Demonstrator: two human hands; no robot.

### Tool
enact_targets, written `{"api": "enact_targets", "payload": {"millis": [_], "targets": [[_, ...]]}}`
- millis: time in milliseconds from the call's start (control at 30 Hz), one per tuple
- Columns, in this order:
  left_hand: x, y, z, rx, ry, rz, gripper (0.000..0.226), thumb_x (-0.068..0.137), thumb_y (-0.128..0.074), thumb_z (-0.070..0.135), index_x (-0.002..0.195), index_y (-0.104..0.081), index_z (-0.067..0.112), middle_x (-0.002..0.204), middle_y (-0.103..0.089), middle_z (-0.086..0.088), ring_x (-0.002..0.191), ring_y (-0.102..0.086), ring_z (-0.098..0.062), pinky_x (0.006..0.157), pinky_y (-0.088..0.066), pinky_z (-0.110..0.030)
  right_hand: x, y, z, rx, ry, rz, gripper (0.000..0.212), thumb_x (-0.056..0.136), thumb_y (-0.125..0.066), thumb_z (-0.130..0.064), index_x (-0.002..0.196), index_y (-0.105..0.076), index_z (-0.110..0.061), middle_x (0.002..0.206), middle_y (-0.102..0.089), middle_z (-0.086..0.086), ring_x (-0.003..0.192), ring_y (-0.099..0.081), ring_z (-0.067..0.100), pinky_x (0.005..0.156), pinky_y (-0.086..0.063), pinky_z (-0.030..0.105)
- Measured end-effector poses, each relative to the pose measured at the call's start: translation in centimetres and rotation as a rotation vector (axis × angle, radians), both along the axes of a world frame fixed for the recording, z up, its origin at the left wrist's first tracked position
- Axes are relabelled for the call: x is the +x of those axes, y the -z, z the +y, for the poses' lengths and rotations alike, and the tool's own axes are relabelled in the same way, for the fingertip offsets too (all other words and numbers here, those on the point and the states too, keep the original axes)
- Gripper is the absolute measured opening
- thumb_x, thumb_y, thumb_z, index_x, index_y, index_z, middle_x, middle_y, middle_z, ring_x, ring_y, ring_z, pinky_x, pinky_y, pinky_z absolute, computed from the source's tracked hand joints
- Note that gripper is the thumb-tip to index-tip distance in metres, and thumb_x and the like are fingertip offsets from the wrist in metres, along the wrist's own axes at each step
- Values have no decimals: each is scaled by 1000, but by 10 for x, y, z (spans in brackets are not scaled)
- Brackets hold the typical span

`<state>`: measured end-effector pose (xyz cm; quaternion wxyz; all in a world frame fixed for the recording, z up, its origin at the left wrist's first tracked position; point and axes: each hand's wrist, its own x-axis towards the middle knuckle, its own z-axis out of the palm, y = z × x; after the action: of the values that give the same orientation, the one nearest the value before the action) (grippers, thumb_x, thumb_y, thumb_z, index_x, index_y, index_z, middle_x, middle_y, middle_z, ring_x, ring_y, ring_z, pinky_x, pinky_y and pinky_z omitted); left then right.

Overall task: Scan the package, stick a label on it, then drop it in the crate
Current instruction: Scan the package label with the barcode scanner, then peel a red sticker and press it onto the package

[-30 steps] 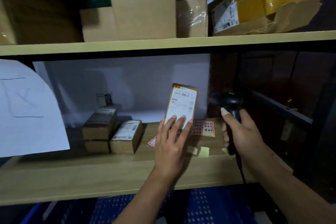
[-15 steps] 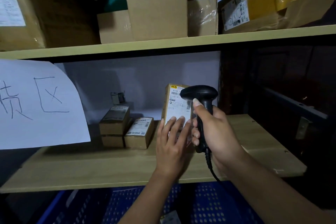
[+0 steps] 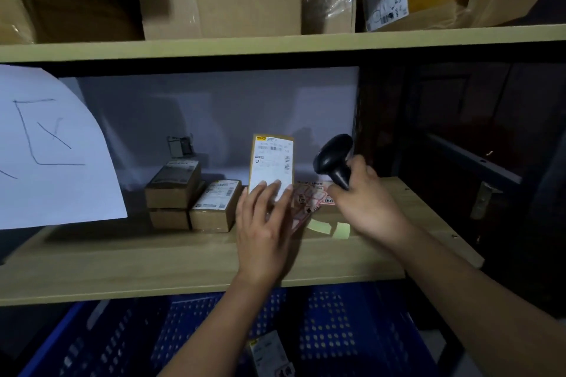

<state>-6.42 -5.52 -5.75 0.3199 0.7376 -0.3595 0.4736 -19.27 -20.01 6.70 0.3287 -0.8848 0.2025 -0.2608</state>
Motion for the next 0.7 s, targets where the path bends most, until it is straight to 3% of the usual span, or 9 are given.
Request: {"api": "enact_targets", "payload": {"millis": [67,167,333,500,700], "targets": [[-3,0,5,13,12,34,48,99,-67,24,146,-61,16,150,-60,-13,144,-45,-33,119,-41,-64,14,20,-24,-153,70,160,45,94,-57,-31,134,-42,-17,121,-49,12,107,-61,36,92,-52,50],[-9,1,16,30,18,55,48,99,-70,20,145,-62,13,149,-60,-15,142,-46,-37,115,-45,-64,25,52,-62,-255,156,346,64,96,-60,-33,150,-35,-9,140,-47,21,127,-54,42,103,-48,49],[-11,5,38,69,11,58,45,99,-68,22,143,-64,12,147,-62,-17,138,-52,-43,113,-47,-64,21,87,-109,-329,269,525,75,96,-60,-41,157,-29,-11,144,-46,19,130,-52,37,103,-49,49],[-5,12,49,180,-27,-72,44,97,-70,16,140,-66,9,145,-65,-18,137,-53,-42,112,-45,-67,24,100,-122,-367,293,528,76,96,-55,-48,157,-28,-12,148,-46,17,134,-49,36,105,-43,50],[-5,15,52,163,-26,-3,43,98,-66,23,139,-67,8,143,-66,-19,136,-53,-43,113,-46,-65,19,101,-111,-514,358,404,76,85,-63,-42,150,-37,-12,140,-51,18,130,-49,37,101,-45,50]]}}
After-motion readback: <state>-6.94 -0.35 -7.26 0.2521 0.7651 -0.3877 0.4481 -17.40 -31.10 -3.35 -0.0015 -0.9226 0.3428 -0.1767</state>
